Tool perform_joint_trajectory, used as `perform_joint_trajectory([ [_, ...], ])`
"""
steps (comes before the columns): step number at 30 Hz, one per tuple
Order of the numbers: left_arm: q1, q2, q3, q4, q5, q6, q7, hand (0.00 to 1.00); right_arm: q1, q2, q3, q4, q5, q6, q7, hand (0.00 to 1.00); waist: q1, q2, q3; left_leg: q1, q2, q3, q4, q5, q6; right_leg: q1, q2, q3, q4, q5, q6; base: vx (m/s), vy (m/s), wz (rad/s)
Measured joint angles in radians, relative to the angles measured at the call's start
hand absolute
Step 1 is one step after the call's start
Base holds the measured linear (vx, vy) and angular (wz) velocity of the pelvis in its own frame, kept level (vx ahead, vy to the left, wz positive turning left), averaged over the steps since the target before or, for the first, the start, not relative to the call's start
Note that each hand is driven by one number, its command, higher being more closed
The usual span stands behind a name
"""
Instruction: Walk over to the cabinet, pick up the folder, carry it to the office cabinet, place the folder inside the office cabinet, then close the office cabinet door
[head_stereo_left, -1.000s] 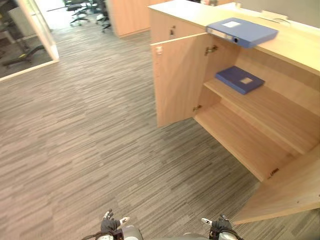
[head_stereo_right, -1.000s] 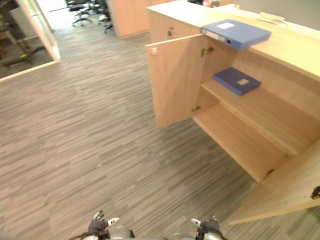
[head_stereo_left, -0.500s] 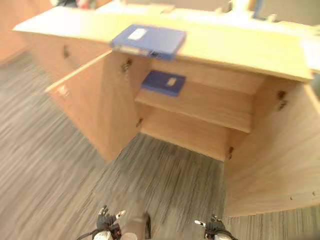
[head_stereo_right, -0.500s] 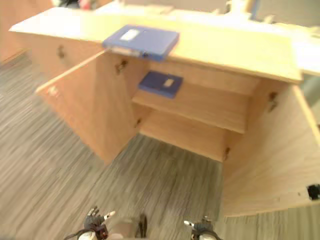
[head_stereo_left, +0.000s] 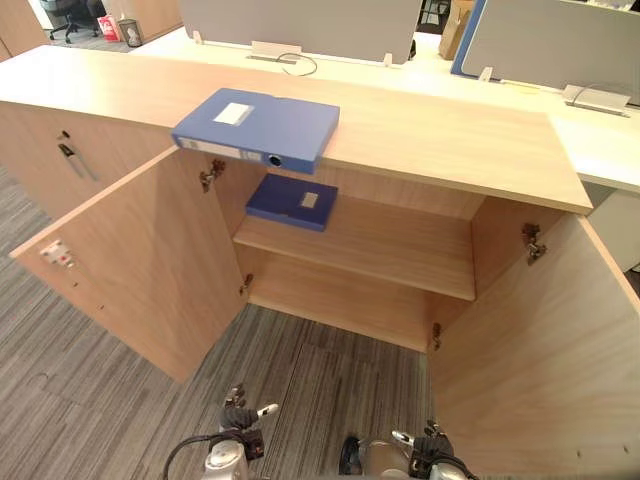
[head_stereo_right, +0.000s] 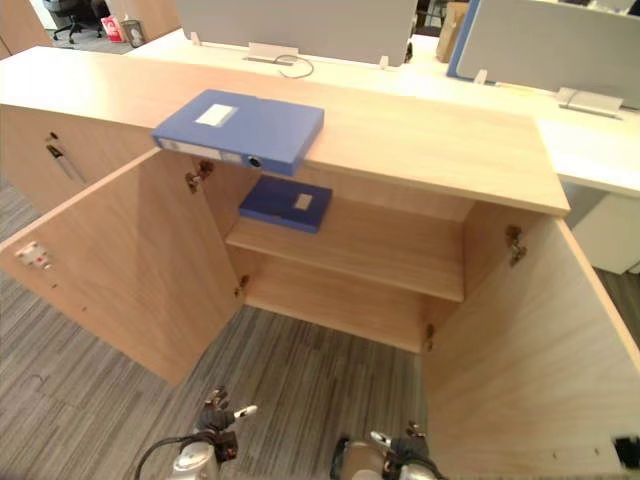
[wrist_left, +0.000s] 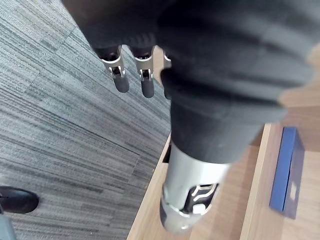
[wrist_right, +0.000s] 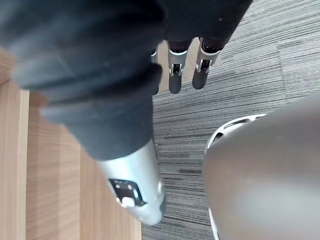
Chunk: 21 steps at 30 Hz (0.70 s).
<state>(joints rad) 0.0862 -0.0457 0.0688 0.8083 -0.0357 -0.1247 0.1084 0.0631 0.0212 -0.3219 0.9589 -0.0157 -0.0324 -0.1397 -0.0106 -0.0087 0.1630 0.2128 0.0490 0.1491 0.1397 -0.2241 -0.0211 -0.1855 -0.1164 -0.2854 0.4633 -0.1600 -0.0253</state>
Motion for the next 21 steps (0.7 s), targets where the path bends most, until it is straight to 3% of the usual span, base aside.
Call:
perform_joint_trajectory([
  [4, 0.000, -0.006, -0.013, 0.017, 0.069, 0.001, -0.033, 0.00, -0.004, -0.001, -0.002, -0.006, 0.000, 0.000, -0.001, 0.00, -0.004, 0.012, 0.018, 0.051, 0.030, 0.006, -0.055, 0.036, -0.017, 0.035, 0.036, -0.018, -0.003, -0.051, -0.024, 0.33, -0.206, 0.02],
  [7, 0.014, -0.005, -0.009, 0.044, 0.113, 0.009, -0.071, 0.00, -0.003, 0.002, 0.000, -0.003, 0.002, 0.002, 0.001, 0.00, -0.017, 0.016, 0.018, 0.028, 0.064, 0.006, 0.066, 0.016, -0.045, 0.108, 0.066, -0.031, -0.076, -0.074, -0.018, 0.25, -0.174, 0.17],
  [8, 0.015, -0.004, -0.004, 0.039, 0.116, 0.008, -0.081, 0.00, -0.003, 0.002, 0.000, 0.000, 0.003, 0.003, 0.002, 0.00, -0.019, 0.017, 0.019, -0.026, 0.082, 0.006, 0.205, -0.009, -0.072, 0.141, 0.076, -0.036, -0.107, -0.073, -0.018, 0.22, -0.140, 0.15],
  [9, 0.019, -0.001, 0.023, 0.016, 0.114, 0.009, -0.093, 0.00, 0.001, -0.002, 0.001, 0.002, 0.004, 0.008, 0.005, 0.00, -0.015, 0.023, 0.018, -0.133, 0.124, -0.002, 0.479, -0.013, -0.084, 0.189, 0.099, -0.037, -0.143, -0.073, -0.019, 0.22, -0.110, 0.03],
  [11, 0.029, -0.002, 0.050, 0.003, 0.104, 0.010, -0.095, 0.00, 0.004, -0.021, 0.021, 0.004, 0.006, 0.011, 0.006, 0.00, -0.005, 0.048, 0.020, -0.254, 0.203, -0.012, 0.782, -0.002, -0.088, 0.245, 0.140, -0.027, -0.171, -0.082, -0.032, 0.27, -0.029, -0.33],
  [13, 0.027, 0.002, 0.073, -0.001, 0.071, 0.011, -0.093, 0.00, -0.001, -0.031, 0.051, 0.018, 0.007, 0.012, 0.002, 0.00, 0.002, 0.050, 0.021, -0.326, 0.235, 0.004, 0.897, -0.016, -0.066, 0.286, 0.151, -0.003, -0.193, -0.087, -0.037, 0.27, 0.073, -0.45],
  [14, 0.026, 0.002, 0.085, -0.017, 0.025, 0.011, -0.089, 0.00, -0.001, -0.034, 0.074, 0.020, 0.006, 0.017, -0.003, 0.00, 0.012, 0.043, 0.023, -0.374, 0.237, 0.023, 0.892, -0.033, -0.049, 0.323, 0.135, 0.027, -0.218, -0.084, -0.032, 0.28, 0.132, -0.59],
  [16, 0.026, -0.001, 0.098, -0.021, -0.046, 0.009, -0.082, 0.00, -0.001, -0.035, 0.077, 0.020, 0.000, 0.027, -0.006, 0.00, 0.031, 0.035, 0.025, -0.389, 0.211, 0.043, 0.735, -0.060, -0.044, 0.356, 0.094, 0.066, -0.222, -0.081, -0.024, 0.26, 0.188, -0.67],
  [17, 0.027, -0.002, 0.097, -0.019, -0.102, 0.008, -0.081, 0.00, 0.001, -0.036, 0.077, 0.020, 0.000, 0.032, -0.007, 0.00, 0.035, 0.035, 0.023, -0.384, 0.170, 0.035, 0.545, -0.051, -0.048, 0.366, 0.065, 0.079, -0.220, -0.081, -0.005, 0.19, 0.195, -0.44],
  [18, 0.027, -0.006, 0.096, -0.013, -0.145, 0.008, -0.082, 0.00, 0.004, -0.039, 0.077, 0.018, 0.000, 0.032, -0.007, 0.00, 0.035, 0.041, 0.018, -0.378, 0.150, 0.020, 0.424, -0.016, -0.052, 0.367, 0.057, 0.082, -0.218, -0.082, 0.013, 0.24, 0.253, -0.38],
  [19, 0.023, -0.001, 0.092, 0.002, -0.233, 0.009, -0.092, 0.00, 0.007, -0.046, 0.074, 0.026, -0.001, 0.032, -0.008, 0.00, 0.037, 0.042, 0.008, -0.366, 0.116, -0.008, 0.282, 0.106, -0.030, 0.363, 0.047, 0.100, -0.212, -0.093, 0.050, 0.20, 0.210, -0.14],
  [21, 0.020, 0.036, 0.093, 0.027, -0.342, 0.010, -0.098, 0.00, 0.012, -0.013, 0.079, 0.035, -0.004, 0.035, -0.003, 0.00, 0.032, -0.008, -0.020, -0.317, 0.063, 0.007, 0.187, 0.131, -0.010, 0.361, -0.007, 0.104, -0.208, -0.077, 0.068, 0.31, 0.232, 0.06],
])
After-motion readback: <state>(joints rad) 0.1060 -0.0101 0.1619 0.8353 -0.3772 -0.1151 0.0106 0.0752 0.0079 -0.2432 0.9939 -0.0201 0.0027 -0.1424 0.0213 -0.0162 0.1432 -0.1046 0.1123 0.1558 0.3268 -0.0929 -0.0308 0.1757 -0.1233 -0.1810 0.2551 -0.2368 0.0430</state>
